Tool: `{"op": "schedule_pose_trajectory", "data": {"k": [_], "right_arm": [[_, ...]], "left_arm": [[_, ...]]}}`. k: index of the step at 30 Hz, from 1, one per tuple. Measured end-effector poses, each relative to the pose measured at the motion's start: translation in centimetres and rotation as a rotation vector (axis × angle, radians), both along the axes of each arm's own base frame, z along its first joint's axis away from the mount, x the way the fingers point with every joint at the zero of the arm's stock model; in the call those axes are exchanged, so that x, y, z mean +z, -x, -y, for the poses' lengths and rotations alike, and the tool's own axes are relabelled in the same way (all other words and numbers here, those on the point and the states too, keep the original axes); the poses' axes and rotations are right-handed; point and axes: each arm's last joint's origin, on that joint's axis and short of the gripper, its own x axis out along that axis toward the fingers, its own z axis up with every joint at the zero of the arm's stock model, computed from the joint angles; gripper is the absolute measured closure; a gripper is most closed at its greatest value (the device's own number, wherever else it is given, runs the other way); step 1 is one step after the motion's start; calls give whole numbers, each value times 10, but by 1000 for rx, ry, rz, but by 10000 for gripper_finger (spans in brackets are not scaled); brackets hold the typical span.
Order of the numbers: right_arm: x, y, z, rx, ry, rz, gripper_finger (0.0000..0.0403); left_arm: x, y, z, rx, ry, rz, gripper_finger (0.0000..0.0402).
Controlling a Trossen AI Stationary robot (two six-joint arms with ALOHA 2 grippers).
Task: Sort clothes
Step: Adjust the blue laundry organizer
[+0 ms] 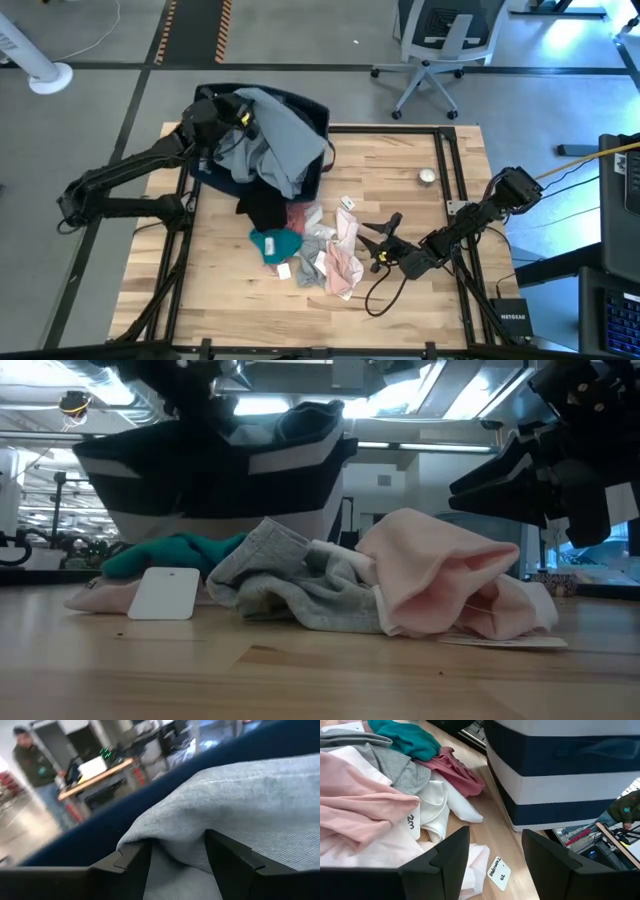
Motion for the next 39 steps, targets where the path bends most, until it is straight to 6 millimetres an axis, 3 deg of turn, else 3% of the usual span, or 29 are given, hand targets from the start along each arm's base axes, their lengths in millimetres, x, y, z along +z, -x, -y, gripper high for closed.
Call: {"op": "schedule_pose_trajectory", "data": {"k": [7,14,20,26,29,32,39], "right_arm": [[0,0,0,0,0,0,203],[0,0,0,4,0,-2,203],[0,0,-1,16,-6,-6,203],[0,0,0,16,-6,-6,203],[0,0,-1,16,-6,-5,203],[0,0,0,15,-6,-5,203],[0,0,0,15,-6,-5,203]], "left_arm": [[-32,-5,-28,18,172,-79,222],[-68,-12,-38,-11,388,-179,222],[-92,-9,-25,-129,671,-280,222],[-101,-2,0,-246,922,-347,222],[-96,1,9,-291,923,-365,222],[-82,4,11,-261,815,-339,222],[-6,25,23,-225,484,-109,222]]}}
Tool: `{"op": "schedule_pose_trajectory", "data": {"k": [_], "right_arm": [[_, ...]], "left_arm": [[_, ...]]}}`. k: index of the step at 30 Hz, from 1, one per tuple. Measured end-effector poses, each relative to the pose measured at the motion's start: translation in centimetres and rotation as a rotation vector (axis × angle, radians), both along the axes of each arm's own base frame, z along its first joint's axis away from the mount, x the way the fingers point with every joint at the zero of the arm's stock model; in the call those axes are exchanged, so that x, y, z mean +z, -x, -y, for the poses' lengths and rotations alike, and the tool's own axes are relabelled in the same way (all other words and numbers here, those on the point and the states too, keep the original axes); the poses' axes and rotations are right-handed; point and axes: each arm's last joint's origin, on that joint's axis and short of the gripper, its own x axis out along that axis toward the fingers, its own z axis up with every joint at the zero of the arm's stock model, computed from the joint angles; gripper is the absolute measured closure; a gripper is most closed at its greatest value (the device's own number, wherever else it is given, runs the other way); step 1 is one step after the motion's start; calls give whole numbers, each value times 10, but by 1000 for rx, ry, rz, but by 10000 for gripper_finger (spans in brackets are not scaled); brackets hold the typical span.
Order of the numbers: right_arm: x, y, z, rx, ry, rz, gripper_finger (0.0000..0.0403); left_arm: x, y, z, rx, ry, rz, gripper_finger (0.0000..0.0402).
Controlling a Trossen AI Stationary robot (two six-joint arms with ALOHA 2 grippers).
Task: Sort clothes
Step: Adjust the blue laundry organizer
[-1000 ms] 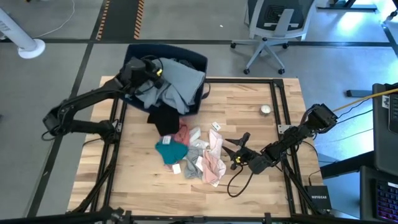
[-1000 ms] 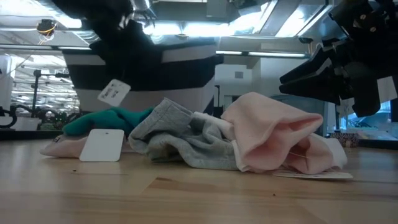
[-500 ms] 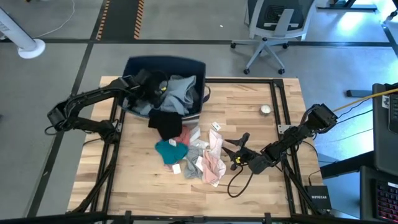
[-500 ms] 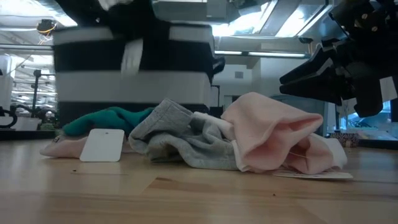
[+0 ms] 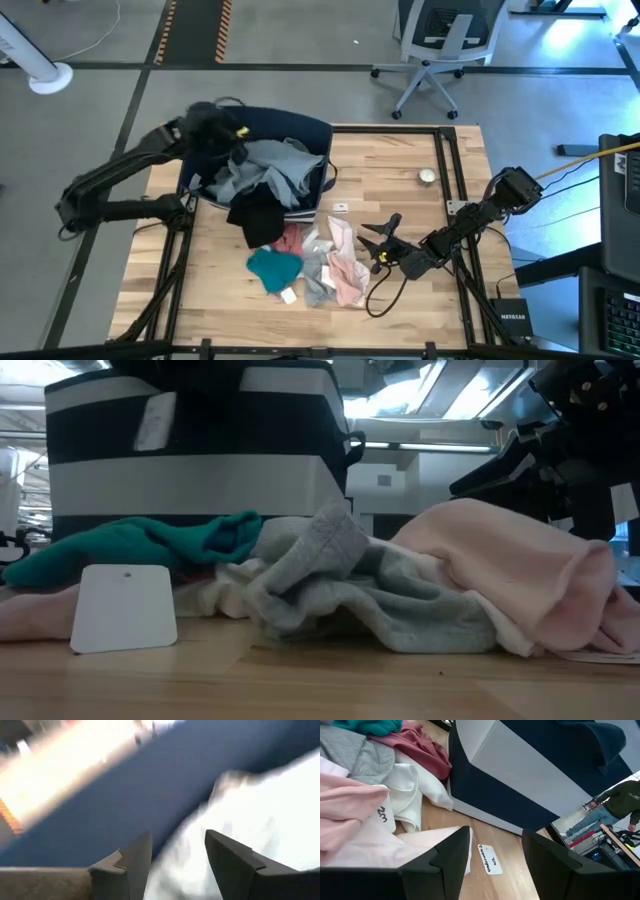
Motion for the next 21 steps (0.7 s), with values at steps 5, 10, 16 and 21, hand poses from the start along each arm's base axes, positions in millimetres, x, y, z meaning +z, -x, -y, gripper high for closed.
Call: {"op": "schedule_pose_trajectory", "data": {"k": [5,10,16,21], "right_arm": [[0,0,0,0,-3,1,203],[0,0,0,-3,-14,4,203],[0,0,0,-6,-16,7,203],[0,0,1,-26,-7,14,203]], "left_arm": [[42,23,34,-159,-71,271,222],[49,33,72,-593,167,441,222],[36,37,89,-559,292,330,222],[26,23,97,-574,333,287,222]]}}
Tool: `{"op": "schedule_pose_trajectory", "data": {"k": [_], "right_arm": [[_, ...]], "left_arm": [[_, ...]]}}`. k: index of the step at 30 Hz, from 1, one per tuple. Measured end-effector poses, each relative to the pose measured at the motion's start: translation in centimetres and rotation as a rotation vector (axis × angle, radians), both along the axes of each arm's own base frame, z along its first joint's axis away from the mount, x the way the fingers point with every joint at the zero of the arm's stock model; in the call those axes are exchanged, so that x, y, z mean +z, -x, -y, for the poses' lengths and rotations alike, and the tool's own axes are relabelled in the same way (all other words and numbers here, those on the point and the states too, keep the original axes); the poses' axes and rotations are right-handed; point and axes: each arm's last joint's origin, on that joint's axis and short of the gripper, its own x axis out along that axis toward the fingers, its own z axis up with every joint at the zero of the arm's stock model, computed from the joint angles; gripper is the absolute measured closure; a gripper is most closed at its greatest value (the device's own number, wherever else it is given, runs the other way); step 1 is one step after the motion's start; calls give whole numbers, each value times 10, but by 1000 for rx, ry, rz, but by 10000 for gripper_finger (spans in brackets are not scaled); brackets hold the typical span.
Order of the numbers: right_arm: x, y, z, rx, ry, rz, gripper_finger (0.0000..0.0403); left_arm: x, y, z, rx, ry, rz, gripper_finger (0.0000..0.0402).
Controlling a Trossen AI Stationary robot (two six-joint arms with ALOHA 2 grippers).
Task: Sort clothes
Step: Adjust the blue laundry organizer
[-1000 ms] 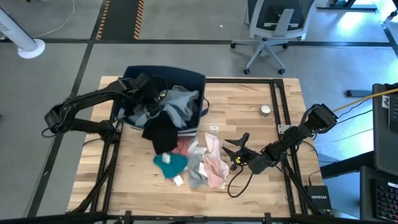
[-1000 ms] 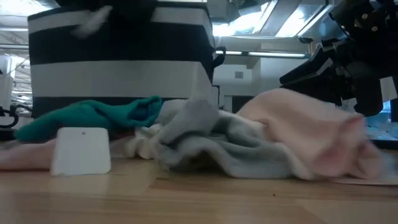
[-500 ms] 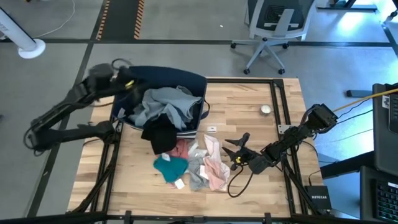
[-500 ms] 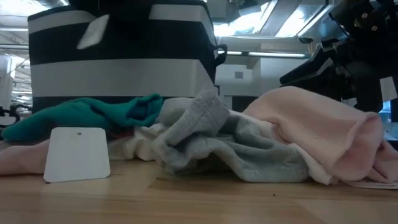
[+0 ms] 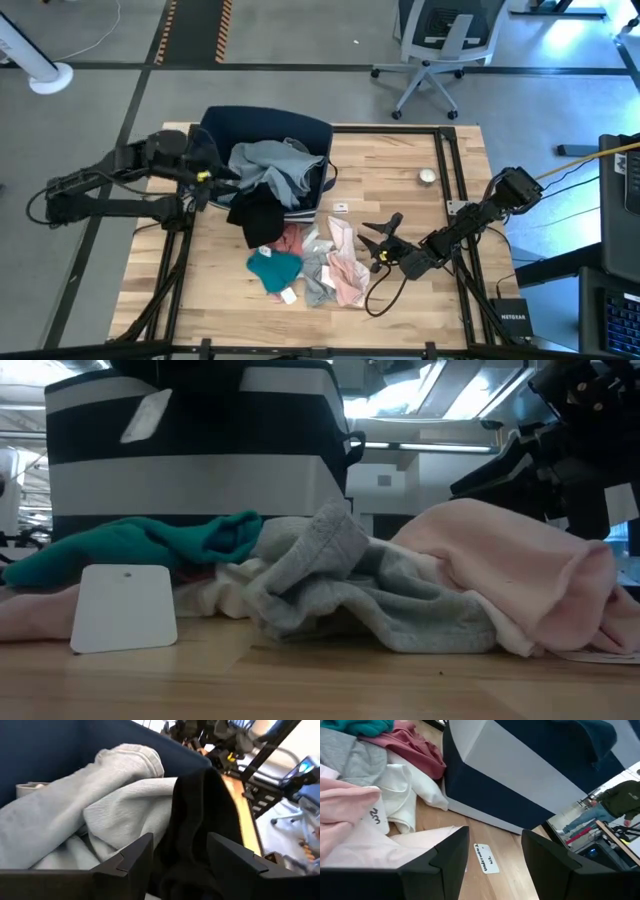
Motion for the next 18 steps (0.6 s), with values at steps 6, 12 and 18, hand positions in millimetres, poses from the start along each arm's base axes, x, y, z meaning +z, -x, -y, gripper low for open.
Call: {"op": "schedule_pose_trajectory", "data": {"k": [6,12,18], "right_arm": [[0,0,0,0,1,-1,203],[0,0,0,9,-4,-4,203],[0,0,0,16,-6,-6,203]], "left_arm": [[-5,-27,10,-24,-29,-20,222],[-7,-47,23,-44,-65,-54,222],[0,-60,35,-46,-139,-61,222]]}}
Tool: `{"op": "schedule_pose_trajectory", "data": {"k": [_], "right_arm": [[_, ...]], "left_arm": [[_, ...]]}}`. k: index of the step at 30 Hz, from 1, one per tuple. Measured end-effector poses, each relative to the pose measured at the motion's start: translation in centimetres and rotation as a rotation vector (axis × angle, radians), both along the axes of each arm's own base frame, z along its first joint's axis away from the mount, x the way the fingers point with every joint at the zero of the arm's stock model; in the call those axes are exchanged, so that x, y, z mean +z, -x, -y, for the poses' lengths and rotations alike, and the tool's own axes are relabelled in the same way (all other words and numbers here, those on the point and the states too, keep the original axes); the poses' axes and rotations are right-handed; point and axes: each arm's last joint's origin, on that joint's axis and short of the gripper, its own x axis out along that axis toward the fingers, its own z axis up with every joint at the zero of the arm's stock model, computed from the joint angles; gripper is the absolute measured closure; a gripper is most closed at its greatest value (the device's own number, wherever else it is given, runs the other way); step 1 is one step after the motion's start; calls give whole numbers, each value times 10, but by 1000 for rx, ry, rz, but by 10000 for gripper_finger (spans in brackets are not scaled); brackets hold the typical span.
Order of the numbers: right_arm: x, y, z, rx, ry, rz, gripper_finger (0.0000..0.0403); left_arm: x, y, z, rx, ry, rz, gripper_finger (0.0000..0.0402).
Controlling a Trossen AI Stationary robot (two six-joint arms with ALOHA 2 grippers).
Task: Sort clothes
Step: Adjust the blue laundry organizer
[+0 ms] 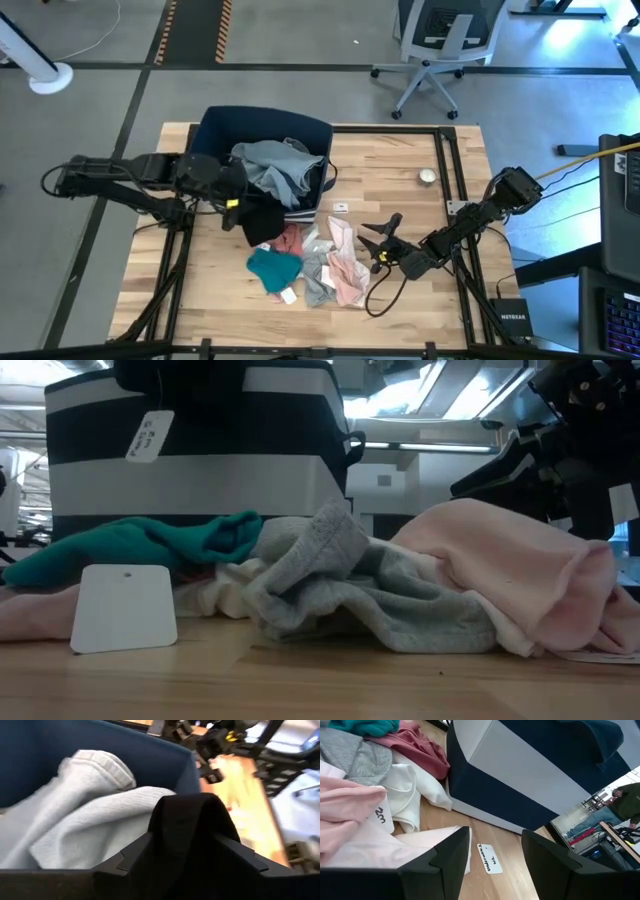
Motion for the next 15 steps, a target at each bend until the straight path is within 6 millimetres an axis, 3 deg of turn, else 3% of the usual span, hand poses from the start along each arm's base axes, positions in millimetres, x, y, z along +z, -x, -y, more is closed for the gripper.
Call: {"op": "schedule_pose_trajectory", "data": {"k": [4,8,13,15], "right_arm": [[0,0,0,0,0,0,203],[0,0,0,1,0,0,203],[0,0,0,1,1,-2,203],[0,0,0,1,2,-4,203]], "left_arm": [[-10,-11,-1,55,-96,-72,244],[-19,-20,-3,108,-203,-138,300],[-13,-27,-5,135,-322,-71,381],[-4,-26,-8,178,-383,-31,395]]}}
